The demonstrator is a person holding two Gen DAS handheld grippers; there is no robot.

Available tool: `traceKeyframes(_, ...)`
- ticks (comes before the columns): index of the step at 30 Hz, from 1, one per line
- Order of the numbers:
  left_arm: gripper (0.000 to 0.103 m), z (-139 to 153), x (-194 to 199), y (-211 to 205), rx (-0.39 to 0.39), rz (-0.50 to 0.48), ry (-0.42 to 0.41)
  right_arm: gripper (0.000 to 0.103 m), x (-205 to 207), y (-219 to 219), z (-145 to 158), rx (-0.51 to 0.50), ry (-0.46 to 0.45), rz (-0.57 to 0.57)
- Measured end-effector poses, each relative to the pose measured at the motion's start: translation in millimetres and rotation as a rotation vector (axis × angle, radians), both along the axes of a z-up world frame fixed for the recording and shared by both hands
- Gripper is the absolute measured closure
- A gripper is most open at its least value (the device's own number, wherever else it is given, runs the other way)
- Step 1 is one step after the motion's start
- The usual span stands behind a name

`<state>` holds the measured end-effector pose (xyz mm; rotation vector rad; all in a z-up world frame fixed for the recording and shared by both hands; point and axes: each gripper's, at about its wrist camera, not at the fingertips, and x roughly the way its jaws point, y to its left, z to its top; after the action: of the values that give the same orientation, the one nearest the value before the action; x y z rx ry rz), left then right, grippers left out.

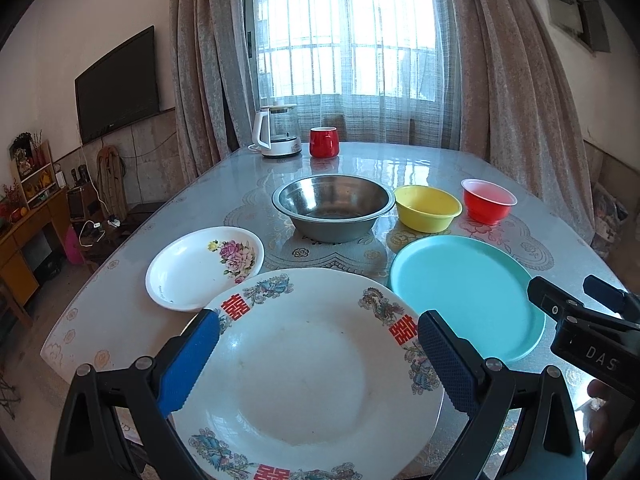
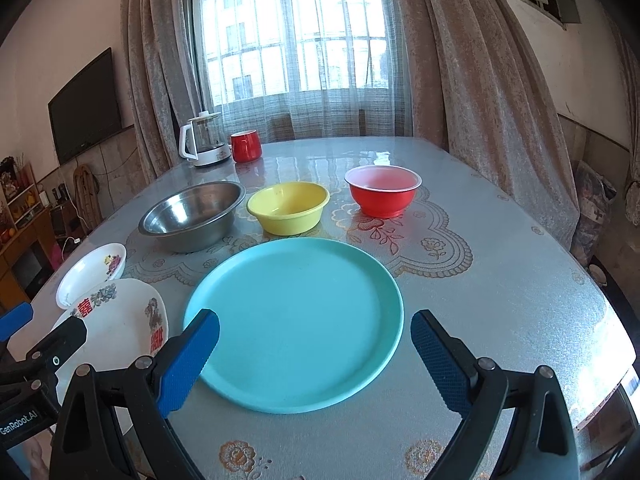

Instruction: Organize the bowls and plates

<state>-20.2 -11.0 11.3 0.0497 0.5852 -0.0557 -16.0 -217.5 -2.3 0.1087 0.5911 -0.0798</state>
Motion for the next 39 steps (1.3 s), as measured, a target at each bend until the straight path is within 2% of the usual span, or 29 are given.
traceKeyframes(7,0.003,3.8,-2.2,-1.8,-0.006,-0.013,-0.012,0.005,-4.9,-7.7,4.9,-0.003,-0.013,-0.027)
traceKeyframes(22,0.003,-9.1,5.1,-6.8,-0.002,-0.026,0.044,0.005,-0.5,-9.1,-6.4,0.011,0.022,-0.018)
traceKeyframes(39,0.003,-8.8,16.2,-12.0,0.014,-0.037,0.062,0.005,6.6,-16.7,-11.2,0.033,0.034,-0.023)
